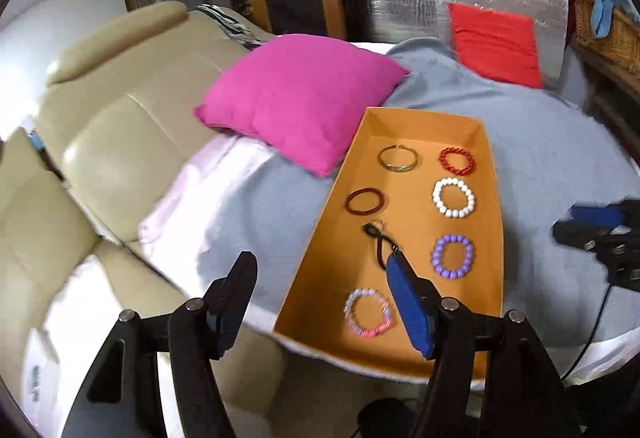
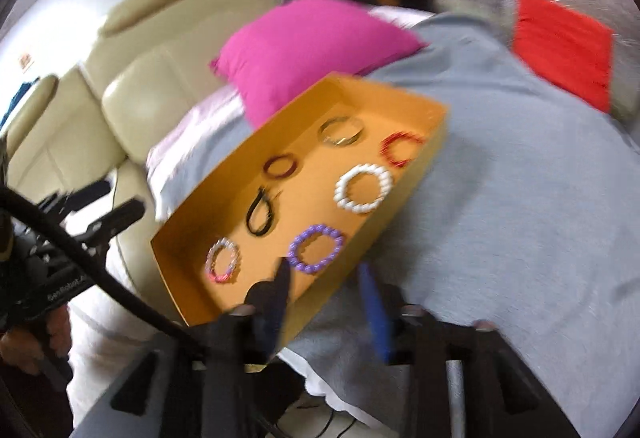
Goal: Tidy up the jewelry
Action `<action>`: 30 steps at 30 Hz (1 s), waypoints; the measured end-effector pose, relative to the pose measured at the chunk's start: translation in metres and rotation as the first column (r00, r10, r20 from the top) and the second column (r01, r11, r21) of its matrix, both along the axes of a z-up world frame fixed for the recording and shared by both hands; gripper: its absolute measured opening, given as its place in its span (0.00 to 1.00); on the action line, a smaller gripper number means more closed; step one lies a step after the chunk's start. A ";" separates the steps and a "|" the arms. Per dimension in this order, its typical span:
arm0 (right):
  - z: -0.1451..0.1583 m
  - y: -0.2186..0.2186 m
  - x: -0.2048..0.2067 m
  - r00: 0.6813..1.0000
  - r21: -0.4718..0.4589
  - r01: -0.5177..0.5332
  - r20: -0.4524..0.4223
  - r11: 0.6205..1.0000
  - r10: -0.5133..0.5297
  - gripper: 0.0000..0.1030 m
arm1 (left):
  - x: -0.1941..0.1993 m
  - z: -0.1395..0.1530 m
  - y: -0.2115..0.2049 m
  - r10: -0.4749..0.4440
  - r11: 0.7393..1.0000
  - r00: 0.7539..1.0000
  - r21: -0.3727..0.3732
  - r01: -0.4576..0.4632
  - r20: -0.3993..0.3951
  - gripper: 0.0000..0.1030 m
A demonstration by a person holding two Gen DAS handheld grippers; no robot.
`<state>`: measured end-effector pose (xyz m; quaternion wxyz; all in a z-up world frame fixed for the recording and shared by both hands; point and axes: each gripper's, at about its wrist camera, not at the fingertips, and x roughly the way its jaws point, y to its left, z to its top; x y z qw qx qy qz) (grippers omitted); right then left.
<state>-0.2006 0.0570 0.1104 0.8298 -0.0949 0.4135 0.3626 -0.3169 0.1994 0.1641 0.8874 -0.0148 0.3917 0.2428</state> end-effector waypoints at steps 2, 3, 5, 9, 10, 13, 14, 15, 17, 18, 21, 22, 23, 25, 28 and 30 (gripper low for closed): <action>0.013 -0.014 -0.011 0.999 0.036 0.020 0.044 0.999 -0.022 0.56 | -0.010 0.010 -0.012 0.003 1.000 1.000 0.024 -0.003 0.019 0.66; 0.018 -0.019 -0.015 0.998 0.048 0.026 0.054 0.999 -0.029 0.56 | -0.015 0.015 -0.018 0.002 1.000 1.000 0.030 -0.003 0.031 0.66; 0.031 -0.031 -0.028 0.996 0.074 0.045 0.072 0.996 -0.050 0.56 | -0.025 0.026 -0.029 0.002 0.999 0.999 0.040 -0.004 0.050 0.66; 0.052 -0.046 -0.052 0.991 0.112 0.063 0.108 0.992 -0.075 0.56 | -0.043 0.049 -0.046 0.038 0.994 0.994 0.095 -0.048 0.103 0.66; 0.056 -0.050 -0.057 0.990 0.115 0.067 0.116 0.991 -0.080 0.56 | -0.045 0.053 -0.050 0.046 0.992 0.993 0.110 -0.058 0.113 0.66; 0.063 -0.055 -0.071 0.987 0.122 0.074 0.135 0.990 -0.091 0.56 | -0.053 0.067 -0.058 0.056 0.986 0.988 0.146 -0.077 0.141 0.66; 0.066 -0.055 -0.074 0.986 0.121 0.077 0.140 0.990 -0.094 0.56 | -0.055 0.072 -0.060 0.060 0.985 0.987 0.152 -0.083 0.150 0.67; 0.069 -0.057 -0.079 0.985 0.123 0.078 0.142 0.989 -0.096 0.56 | -0.057 0.075 -0.062 0.063 0.985 0.986 0.152 -0.087 0.154 0.68; 0.073 -0.060 -0.084 0.983 0.130 0.091 0.148 0.987 -0.110 0.56 | -0.059 0.080 -0.065 0.072 0.983 0.984 0.154 -0.097 0.165 0.69; 0.076 -0.060 -0.088 0.979 0.129 0.101 0.162 0.986 -0.121 0.57 | -0.061 0.083 -0.067 0.077 0.982 0.982 0.156 -0.105 0.173 0.70; 0.080 -0.062 -0.096 0.970 0.119 0.122 0.195 0.985 -0.143 0.57 | -0.064 0.090 -0.075 0.083 0.976 0.978 0.181 -0.119 0.190 0.79; 0.081 -0.064 -0.098 0.970 0.123 0.125 0.196 0.985 -0.147 0.57 | -0.065 0.092 -0.077 0.088 0.973 0.977 0.194 -0.126 0.195 0.79; 0.081 -0.065 -0.099 0.970 0.126 0.127 0.191 0.984 -0.150 0.57 | -0.066 0.093 -0.078 0.090 0.970 0.976 0.203 -0.130 0.196 0.79; 0.081 -0.066 -0.101 0.971 0.132 0.135 0.178 0.982 -0.158 0.57 | -0.067 0.096 -0.080 0.089 0.969 0.976 0.210 -0.131 0.198 0.79; 0.079 -0.066 -0.104 0.972 0.133 0.140 0.171 0.981 -0.162 0.57 | -0.069 0.098 -0.080 0.099 0.971 0.974 0.194 -0.139 0.204 0.79; 0.078 -0.065 -0.106 0.971 0.127 0.142 0.176 0.982 -0.163 0.57 | -0.071 0.100 -0.077 0.108 0.972 0.972 0.181 -0.146 0.206 0.79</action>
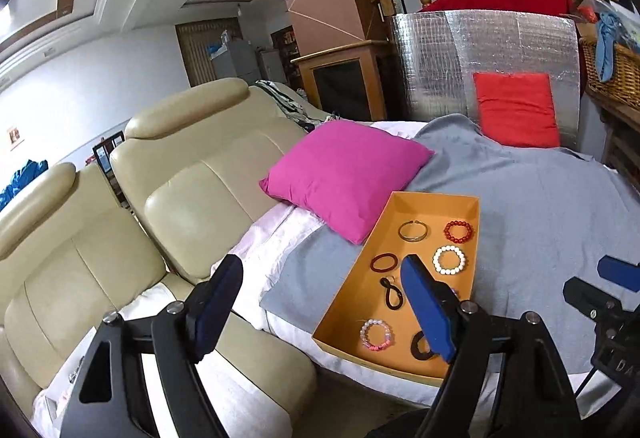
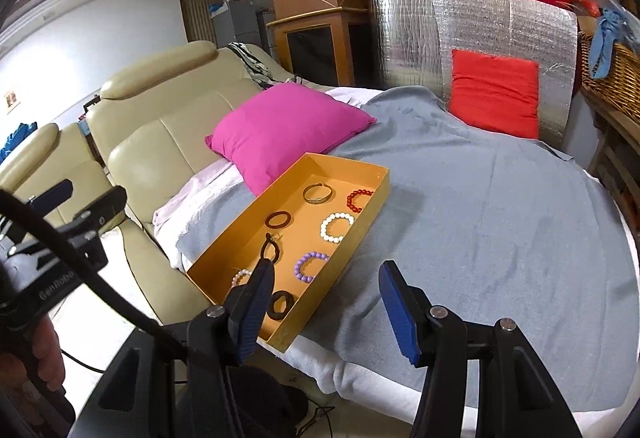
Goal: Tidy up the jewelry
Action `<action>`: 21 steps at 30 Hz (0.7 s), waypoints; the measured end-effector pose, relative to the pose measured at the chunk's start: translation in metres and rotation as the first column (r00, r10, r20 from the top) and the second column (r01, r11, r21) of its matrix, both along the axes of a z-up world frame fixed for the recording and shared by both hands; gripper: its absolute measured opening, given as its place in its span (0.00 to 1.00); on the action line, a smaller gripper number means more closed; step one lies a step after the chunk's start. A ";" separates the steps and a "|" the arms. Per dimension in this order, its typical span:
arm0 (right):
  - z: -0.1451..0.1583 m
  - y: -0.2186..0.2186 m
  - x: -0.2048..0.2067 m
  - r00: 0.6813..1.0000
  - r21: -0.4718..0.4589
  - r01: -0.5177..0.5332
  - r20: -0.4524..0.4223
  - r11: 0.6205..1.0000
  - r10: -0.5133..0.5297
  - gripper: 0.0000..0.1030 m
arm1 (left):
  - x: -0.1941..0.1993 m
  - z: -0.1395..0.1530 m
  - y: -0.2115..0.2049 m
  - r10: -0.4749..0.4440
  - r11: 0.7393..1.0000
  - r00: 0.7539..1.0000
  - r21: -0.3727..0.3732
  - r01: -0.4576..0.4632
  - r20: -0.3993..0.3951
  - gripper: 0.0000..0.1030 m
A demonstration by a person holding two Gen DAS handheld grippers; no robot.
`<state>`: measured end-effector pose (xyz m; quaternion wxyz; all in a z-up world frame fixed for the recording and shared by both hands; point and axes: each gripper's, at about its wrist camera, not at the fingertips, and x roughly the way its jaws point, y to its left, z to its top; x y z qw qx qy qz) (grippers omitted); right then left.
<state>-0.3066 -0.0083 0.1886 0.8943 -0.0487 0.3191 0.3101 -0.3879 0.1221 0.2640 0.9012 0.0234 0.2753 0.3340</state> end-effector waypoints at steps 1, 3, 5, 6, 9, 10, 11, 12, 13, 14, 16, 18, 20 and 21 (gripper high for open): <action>0.000 0.000 -0.001 1.000 -0.003 0.000 0.003 1.000 0.000 0.57 | 0.000 0.000 0.000 0.001 1.000 1.000 -0.003 -0.001 0.001 0.79; 0.001 0.000 -0.003 1.000 -0.004 0.002 0.006 1.000 -0.002 0.57 | -0.001 0.001 0.003 0.008 1.000 1.000 -0.009 -0.008 0.001 0.79; 0.002 0.000 -0.004 1.000 -0.001 0.006 0.011 1.000 -0.006 0.57 | -0.002 0.001 0.005 0.010 1.000 1.000 -0.018 -0.010 0.003 0.79; 0.003 -0.001 -0.005 1.000 -0.001 0.007 0.013 1.000 -0.007 0.57 | -0.002 0.001 0.005 0.016 1.000 1.000 -0.019 -0.016 0.004 0.79; 0.005 0.002 -0.009 0.999 -0.006 0.011 0.030 1.000 -0.011 0.57 | -0.003 0.001 0.007 0.023 1.000 1.000 -0.015 -0.023 0.003 0.79; 0.005 0.002 -0.010 0.999 -0.008 0.009 0.034 1.000 -0.009 0.57 | -0.003 0.001 0.007 0.026 1.000 1.000 -0.013 -0.026 0.003 0.79; 0.006 0.003 -0.011 0.999 -0.009 0.007 0.037 1.000 -0.007 0.57 | -0.004 0.001 0.007 0.030 1.000 1.000 -0.010 -0.030 0.003 0.79; 0.006 0.004 -0.012 0.999 -0.010 0.006 0.039 1.000 -0.005 0.57 | -0.004 0.001 0.008 0.033 0.999 0.999 -0.009 -0.033 0.002 0.79; 0.006 0.005 -0.012 0.999 -0.012 0.005 0.041 1.000 -0.005 0.57 | -0.005 0.000 0.008 0.035 0.999 0.999 -0.010 -0.035 0.002 0.79; 0.005 0.006 -0.013 0.999 -0.013 0.006 0.042 1.000 -0.005 0.57 | -0.005 0.000 0.009 0.037 0.999 0.999 -0.012 -0.037 0.002 0.79; 0.005 0.006 -0.013 0.999 -0.013 0.006 0.042 1.000 -0.005 0.57 | -0.006 -0.001 0.010 0.041 0.999 0.999 -0.013 -0.041 0.002 0.79; 0.005 0.007 -0.014 0.999 -0.012 0.009 0.044 1.000 -0.009 0.57 | -0.006 -0.001 0.011 0.043 0.999 0.999 -0.010 -0.042 0.001 0.79; 0.006 0.007 -0.014 0.999 -0.013 0.012 0.046 1.000 -0.012 0.57 | -0.007 -0.001 0.011 0.043 0.999 0.999 -0.009 -0.043 0.002 0.79; 0.006 0.007 -0.014 0.999 -0.012 0.015 0.047 1.000 -0.014 0.57 | -0.007 -0.001 0.012 0.044 0.999 0.999 -0.009 -0.044 0.003 0.79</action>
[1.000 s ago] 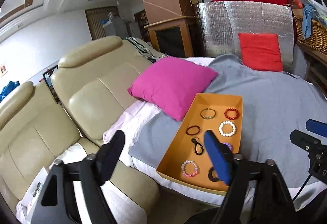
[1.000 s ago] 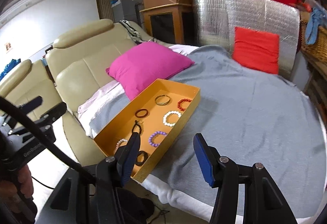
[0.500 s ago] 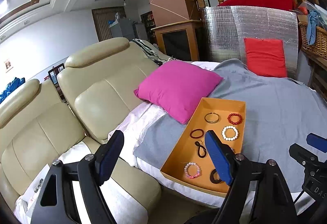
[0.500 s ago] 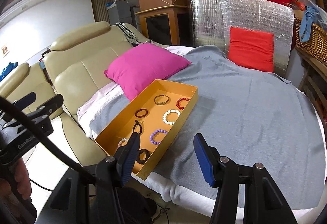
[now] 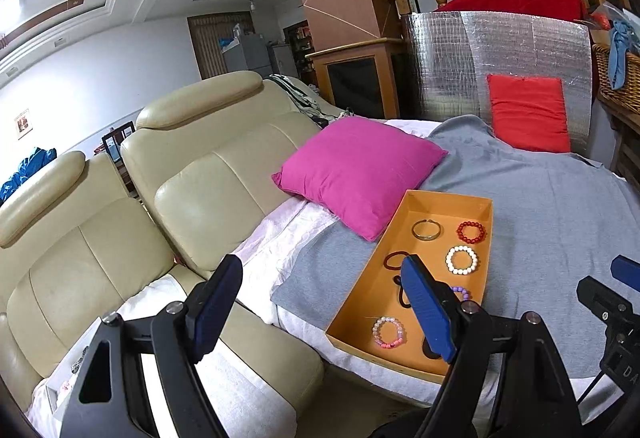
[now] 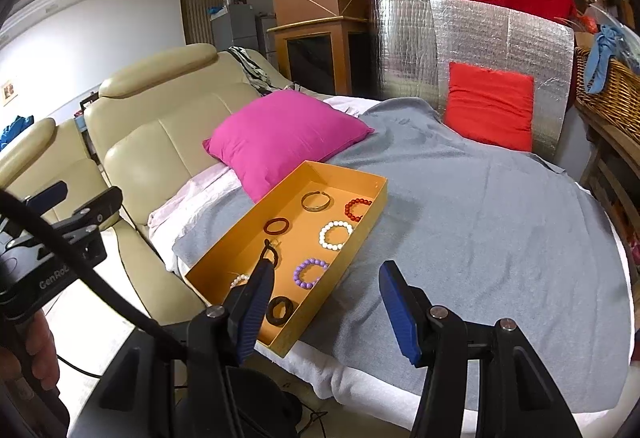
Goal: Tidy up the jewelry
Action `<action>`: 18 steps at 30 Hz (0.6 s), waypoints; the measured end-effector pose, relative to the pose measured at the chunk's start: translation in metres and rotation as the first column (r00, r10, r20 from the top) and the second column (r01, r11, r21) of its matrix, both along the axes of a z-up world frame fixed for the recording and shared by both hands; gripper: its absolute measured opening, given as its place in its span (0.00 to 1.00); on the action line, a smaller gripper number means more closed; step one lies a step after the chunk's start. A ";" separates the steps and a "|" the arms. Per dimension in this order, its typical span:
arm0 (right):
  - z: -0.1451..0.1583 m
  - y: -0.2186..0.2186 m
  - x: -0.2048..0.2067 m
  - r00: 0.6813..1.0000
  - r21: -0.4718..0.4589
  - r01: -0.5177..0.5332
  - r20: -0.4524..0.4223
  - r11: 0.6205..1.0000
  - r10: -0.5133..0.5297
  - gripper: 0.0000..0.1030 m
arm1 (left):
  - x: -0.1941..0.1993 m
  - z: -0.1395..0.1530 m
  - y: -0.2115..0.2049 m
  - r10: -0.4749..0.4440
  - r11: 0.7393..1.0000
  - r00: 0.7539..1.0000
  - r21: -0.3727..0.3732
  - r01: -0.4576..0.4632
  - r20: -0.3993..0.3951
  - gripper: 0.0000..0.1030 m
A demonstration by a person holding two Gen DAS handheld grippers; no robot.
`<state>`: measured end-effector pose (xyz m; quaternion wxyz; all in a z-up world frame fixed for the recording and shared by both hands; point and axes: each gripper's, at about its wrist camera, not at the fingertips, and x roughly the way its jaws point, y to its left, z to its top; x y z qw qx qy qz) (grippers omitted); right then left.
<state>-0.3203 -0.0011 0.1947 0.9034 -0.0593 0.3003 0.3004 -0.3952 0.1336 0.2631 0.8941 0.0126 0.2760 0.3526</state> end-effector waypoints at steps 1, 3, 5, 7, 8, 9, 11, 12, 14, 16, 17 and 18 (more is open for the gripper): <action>0.001 -0.001 0.001 1.000 0.001 0.001 0.000 1.000 -0.001 0.57 | 0.000 0.000 0.001 0.001 1.000 1.000 0.000 -0.001 0.000 0.79; 0.000 0.000 0.002 1.000 -0.001 0.002 -0.001 1.000 -0.002 0.57 | -0.001 -0.001 0.003 0.004 1.000 1.000 -0.001 -0.004 0.000 0.79; 0.000 0.000 0.004 1.000 -0.004 0.004 0.000 1.000 -0.004 0.57 | -0.001 -0.002 0.004 0.008 1.000 1.000 -0.002 -0.008 -0.002 0.79; 0.000 0.000 0.004 1.000 -0.007 0.004 -0.001 1.000 -0.004 0.58 | -0.002 -0.002 0.005 0.009 1.000 1.000 -0.004 -0.009 -0.004 0.79; -0.001 0.000 0.005 1.000 -0.008 0.004 -0.003 1.000 -0.004 0.58 | -0.002 -0.002 0.007 0.009 1.000 1.000 -0.005 -0.009 -0.004 0.79; -0.001 0.001 0.006 1.000 -0.009 0.004 -0.004 1.000 -0.004 0.58 | -0.002 -0.002 0.007 0.012 1.000 1.000 -0.005 -0.012 -0.004 0.79; -0.002 0.001 0.007 1.000 -0.009 0.004 -0.004 1.000 -0.004 0.58 | -0.002 -0.002 0.009 0.015 1.000 1.000 -0.007 -0.015 -0.004 0.79; -0.002 0.001 0.007 1.000 -0.010 0.004 -0.004 1.000 -0.004 0.58 | -0.002 -0.003 0.010 0.017 1.000 1.000 -0.008 -0.017 -0.004 0.79; -0.002 0.002 0.007 1.000 -0.013 0.003 -0.003 1.000 -0.003 0.58 | -0.002 -0.004 0.012 0.017 1.000 1.000 -0.007 -0.017 -0.006 0.79; -0.002 0.003 0.008 1.000 -0.016 0.002 -0.002 1.000 -0.002 0.58 | -0.002 -0.004 0.012 0.018 1.000 1.000 -0.007 -0.018 -0.008 0.79; -0.002 0.003 0.008 1.000 -0.017 0.002 -0.001 1.000 -0.002 0.58 | -0.002 -0.005 0.012 0.020 1.000 1.000 -0.008 -0.020 -0.008 0.79; -0.002 0.004 0.009 1.000 -0.020 0.000 -0.002 1.000 0.000 0.58 | -0.002 -0.005 0.013 0.019 1.000 1.000 -0.010 -0.019 -0.007 0.80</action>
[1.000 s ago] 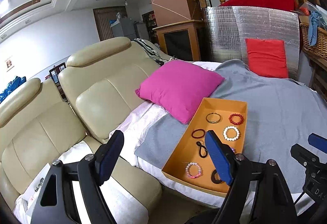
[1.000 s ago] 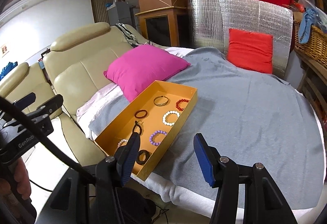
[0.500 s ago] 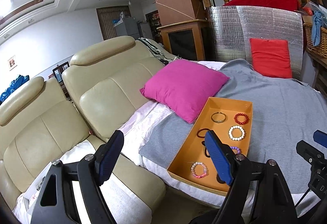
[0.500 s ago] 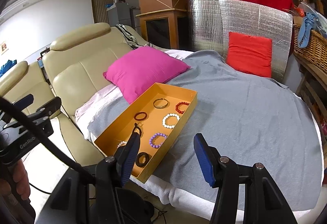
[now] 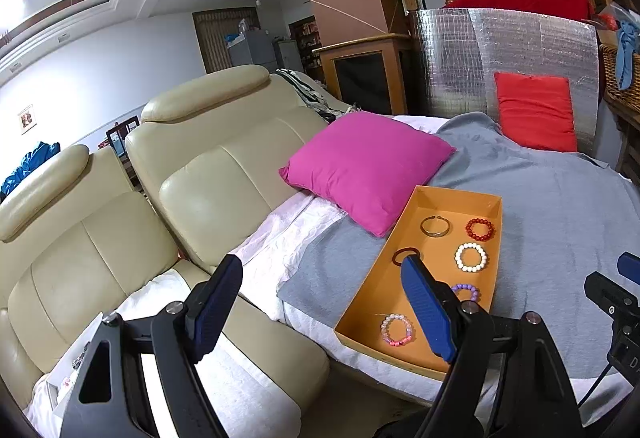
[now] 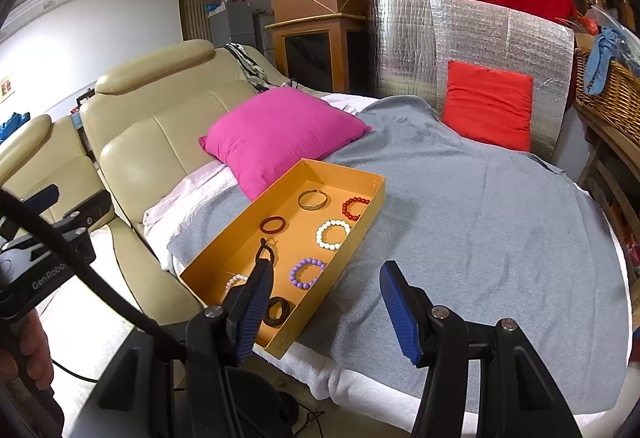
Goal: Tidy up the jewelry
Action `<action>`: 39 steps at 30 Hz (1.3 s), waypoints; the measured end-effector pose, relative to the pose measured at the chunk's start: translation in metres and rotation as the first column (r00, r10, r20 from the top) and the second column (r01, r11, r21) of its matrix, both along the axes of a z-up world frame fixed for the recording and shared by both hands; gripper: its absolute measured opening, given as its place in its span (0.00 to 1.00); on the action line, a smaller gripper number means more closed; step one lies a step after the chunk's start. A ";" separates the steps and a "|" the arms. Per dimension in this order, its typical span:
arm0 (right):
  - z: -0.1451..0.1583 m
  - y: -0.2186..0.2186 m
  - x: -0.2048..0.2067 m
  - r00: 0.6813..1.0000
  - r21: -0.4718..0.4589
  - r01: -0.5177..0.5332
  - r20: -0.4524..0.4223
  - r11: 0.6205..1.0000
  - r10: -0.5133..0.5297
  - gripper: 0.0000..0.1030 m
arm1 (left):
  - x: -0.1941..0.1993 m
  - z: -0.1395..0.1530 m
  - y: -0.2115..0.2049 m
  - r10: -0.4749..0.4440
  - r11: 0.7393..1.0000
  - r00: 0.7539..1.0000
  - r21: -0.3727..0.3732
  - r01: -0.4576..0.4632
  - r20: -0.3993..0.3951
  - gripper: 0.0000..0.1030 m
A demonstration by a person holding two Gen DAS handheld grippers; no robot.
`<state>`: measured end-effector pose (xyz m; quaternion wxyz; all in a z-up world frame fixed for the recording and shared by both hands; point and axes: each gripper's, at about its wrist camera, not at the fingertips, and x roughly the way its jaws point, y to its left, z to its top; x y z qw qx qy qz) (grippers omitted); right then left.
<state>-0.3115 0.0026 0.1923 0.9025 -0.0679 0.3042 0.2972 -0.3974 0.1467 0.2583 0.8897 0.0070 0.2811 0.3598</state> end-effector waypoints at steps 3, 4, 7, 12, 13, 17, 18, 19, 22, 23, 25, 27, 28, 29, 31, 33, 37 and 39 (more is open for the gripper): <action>-0.001 0.002 0.000 1.000 -0.005 -0.002 0.002 1.000 0.002 0.58 | 0.000 -0.001 0.002 0.001 1.000 1.000 -0.003 -0.001 -0.001 0.79; -0.001 0.002 0.000 1.000 -0.006 -0.003 0.000 1.000 0.003 0.58 | 0.000 -0.001 0.003 0.001 1.000 1.000 -0.004 -0.001 -0.001 0.79; -0.003 0.004 0.000 1.000 -0.009 -0.004 -0.001 1.000 0.004 0.58 | 0.000 -0.003 0.005 0.000 1.000 1.000 -0.006 0.000 -0.006 0.80; -0.006 0.007 0.002 1.000 -0.015 -0.007 -0.009 1.000 0.007 0.58 | 0.002 -0.006 0.006 -0.001 1.000 1.000 -0.010 0.001 -0.013 0.79; -0.006 0.007 0.002 1.000 -0.017 -0.008 -0.008 1.000 0.008 0.58 | 0.002 -0.007 0.006 -0.001 1.000 1.000 -0.012 0.001 -0.014 0.80; -0.006 0.008 0.002 1.000 -0.018 -0.008 -0.009 1.000 0.008 0.58 | 0.001 -0.008 0.005 -0.002 1.000 1.000 -0.013 0.002 -0.015 0.79; -0.006 0.008 0.002 1.000 -0.019 -0.009 -0.009 1.000 0.008 0.58 | 0.001 -0.008 0.005 -0.003 1.000 1.000 -0.012 0.002 -0.017 0.79; -0.006 0.009 0.002 1.000 -0.020 -0.010 -0.008 1.000 0.009 0.58 | 0.001 -0.008 0.006 -0.004 1.000 1.000 -0.013 0.003 -0.018 0.79; -0.007 0.010 0.002 1.000 -0.022 -0.011 -0.010 1.000 0.011 0.58 | 0.001 -0.009 0.006 -0.005 1.000 1.000 -0.013 0.005 -0.021 0.80; -0.007 0.010 0.002 1.000 -0.024 -0.011 -0.010 1.000 0.011 0.58 | 0.001 -0.009 0.006 -0.005 1.000 1.000 -0.013 0.004 -0.021 0.79; -0.008 0.011 0.003 1.000 -0.027 -0.013 -0.011 1.000 0.012 0.58 | 0.002 -0.010 0.007 -0.004 1.000 1.000 -0.014 0.004 -0.023 0.79; -0.009 0.012 0.003 1.000 -0.030 -0.014 -0.013 0.999 0.013 0.58 | 0.002 -0.010 0.007 -0.003 1.000 1.000 -0.014 0.002 -0.025 0.79; -0.009 0.012 0.003 1.000 -0.032 -0.015 -0.015 0.999 0.014 0.58 | 0.002 -0.010 0.007 -0.004 1.000 1.000 -0.013 0.003 -0.026 0.80; -0.010 0.013 0.003 1.000 -0.034 -0.016 -0.017 0.999 0.015 0.58 | 0.002 -0.010 0.007 -0.004 1.000 1.000 -0.013 0.003 -0.027 0.80; -0.011 0.013 0.004 1.000 -0.039 -0.018 -0.018 0.999 0.017 0.58 | 0.002 -0.011 0.008 -0.002 1.000 1.000 -0.012 0.002 -0.029 0.80; -0.012 0.014 0.004 1.000 -0.044 -0.019 -0.018 0.999 0.019 0.58 | 0.002 -0.012 0.008 -0.003 1.000 0.999 -0.010 0.003 -0.032 0.79; -0.012 0.015 0.004 1.000 -0.044 -0.018 -0.017 0.999 0.017 0.58 | 0.002 -0.013 0.008 -0.006 1.000 0.999 -0.008 0.006 -0.041 0.80; -0.011 0.016 0.004 1.000 -0.044 -0.018 -0.016 0.999 0.017 0.59 | 0.003 -0.014 0.009 -0.005 1.000 0.999 -0.010 0.004 -0.042 0.79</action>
